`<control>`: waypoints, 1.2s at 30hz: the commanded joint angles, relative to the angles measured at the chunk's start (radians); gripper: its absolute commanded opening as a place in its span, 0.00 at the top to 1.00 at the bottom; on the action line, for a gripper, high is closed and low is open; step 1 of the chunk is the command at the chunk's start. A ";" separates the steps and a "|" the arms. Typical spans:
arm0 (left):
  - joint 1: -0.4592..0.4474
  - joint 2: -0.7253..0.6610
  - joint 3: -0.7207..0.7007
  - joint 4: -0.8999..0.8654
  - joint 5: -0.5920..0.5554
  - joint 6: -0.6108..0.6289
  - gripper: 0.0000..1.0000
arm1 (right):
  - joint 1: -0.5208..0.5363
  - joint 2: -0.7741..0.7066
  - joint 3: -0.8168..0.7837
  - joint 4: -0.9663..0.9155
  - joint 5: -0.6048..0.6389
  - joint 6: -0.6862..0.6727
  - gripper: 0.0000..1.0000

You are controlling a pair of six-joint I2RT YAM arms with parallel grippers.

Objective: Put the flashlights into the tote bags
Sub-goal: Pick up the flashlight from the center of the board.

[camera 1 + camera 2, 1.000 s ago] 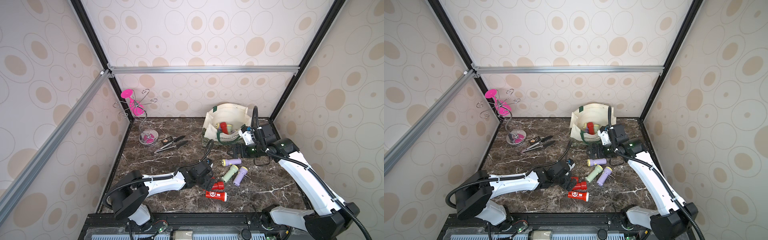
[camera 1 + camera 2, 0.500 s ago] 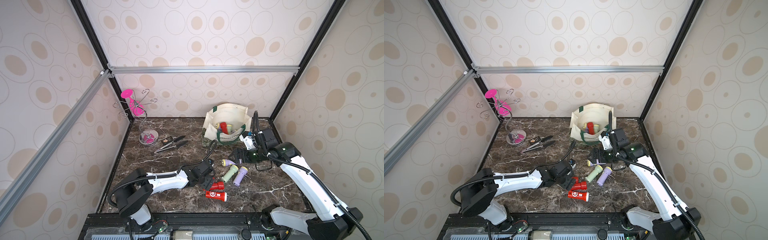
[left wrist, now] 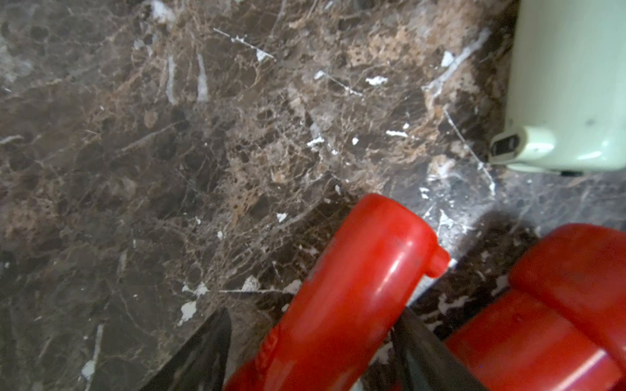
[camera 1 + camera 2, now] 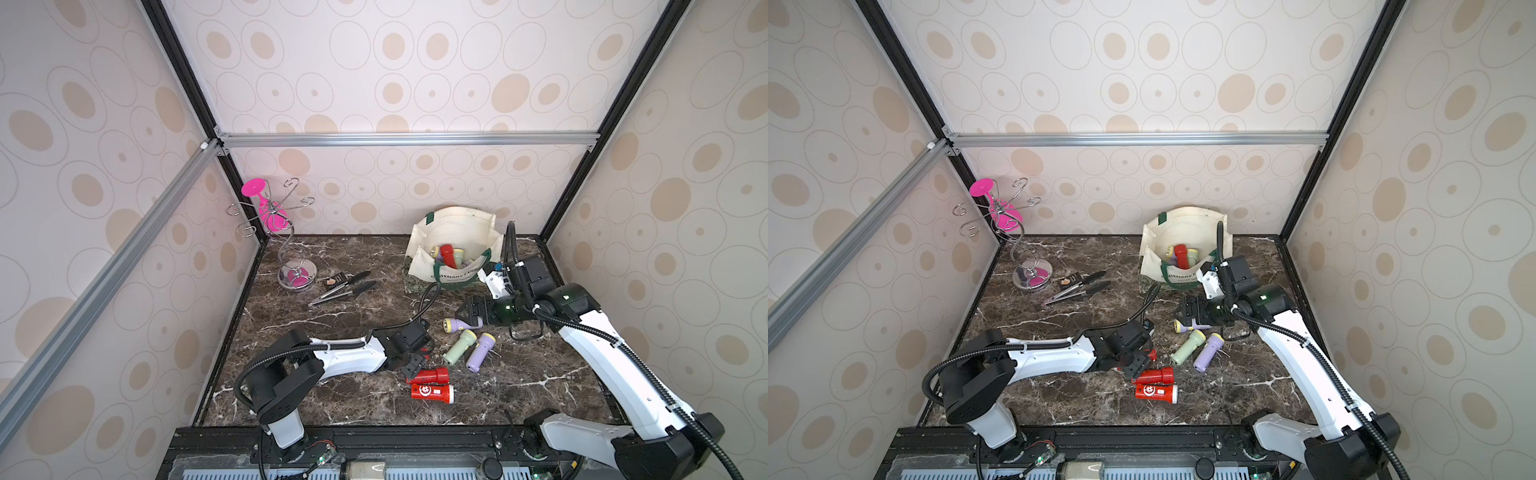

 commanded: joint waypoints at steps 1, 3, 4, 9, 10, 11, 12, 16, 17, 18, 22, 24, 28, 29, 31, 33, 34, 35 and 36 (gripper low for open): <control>0.013 0.020 0.042 0.005 -0.025 0.017 0.36 | 0.006 0.004 0.012 -0.012 -0.004 0.003 0.03; 0.023 0.018 0.041 0.017 -0.025 -0.003 0.44 | 0.006 0.005 0.016 -0.013 -0.003 0.005 0.03; 0.029 0.014 0.035 0.026 -0.023 -0.015 0.47 | 0.006 0.003 0.016 -0.012 -0.003 0.005 0.03; 0.068 -0.006 0.009 0.077 -0.021 -0.101 0.60 | 0.006 0.007 0.023 -0.007 0.000 0.008 0.04; 0.074 -0.006 0.008 0.083 -0.023 -0.116 0.62 | 0.006 0.009 0.025 -0.007 -0.001 0.008 0.04; 0.079 -0.005 0.008 0.088 -0.025 -0.133 0.63 | 0.006 0.010 0.026 -0.008 0.000 0.008 0.04; 0.084 0.000 0.010 0.094 -0.025 -0.147 0.64 | 0.007 0.011 0.028 -0.006 0.000 0.009 0.04; 0.093 0.038 0.039 0.104 -0.034 -0.185 0.68 | 0.008 0.012 0.030 -0.007 -0.001 0.009 0.05; 0.094 0.049 0.049 0.100 -0.041 -0.192 0.69 | 0.009 0.013 0.031 -0.006 -0.002 0.009 0.05; 0.094 0.060 0.058 0.098 -0.046 -0.198 0.70 | 0.009 0.011 0.032 -0.006 -0.001 0.009 0.05; 0.102 0.093 0.099 0.066 -0.074 -0.231 0.71 | 0.009 0.006 0.024 -0.004 0.000 0.008 0.05; 0.102 0.096 0.103 0.066 -0.062 -0.227 0.58 | 0.008 0.003 0.014 -0.002 0.002 0.006 0.05; 0.103 0.075 0.094 0.032 -0.052 -0.223 0.32 | 0.008 -0.003 0.007 0.002 0.003 0.006 0.05; 0.103 0.065 0.089 0.024 -0.052 -0.224 0.27 | 0.008 -0.003 0.006 0.004 0.003 0.006 0.05; 0.103 0.047 0.075 0.014 -0.046 -0.231 0.21 | 0.009 -0.002 0.008 0.007 0.003 0.008 0.05; 0.103 0.029 0.057 0.006 -0.038 -0.240 0.21 | 0.011 0.002 0.012 0.008 0.000 0.009 0.05; 0.102 0.023 0.051 0.001 -0.035 -0.244 0.21 | 0.010 0.003 0.013 0.009 -0.002 0.009 0.05; 0.102 0.016 0.044 -0.006 -0.034 -0.248 0.22 | 0.011 0.005 0.013 0.009 -0.001 0.009 0.05; 0.100 0.009 0.035 -0.008 -0.032 -0.254 0.23 | 0.010 0.006 0.013 0.009 -0.003 0.009 0.06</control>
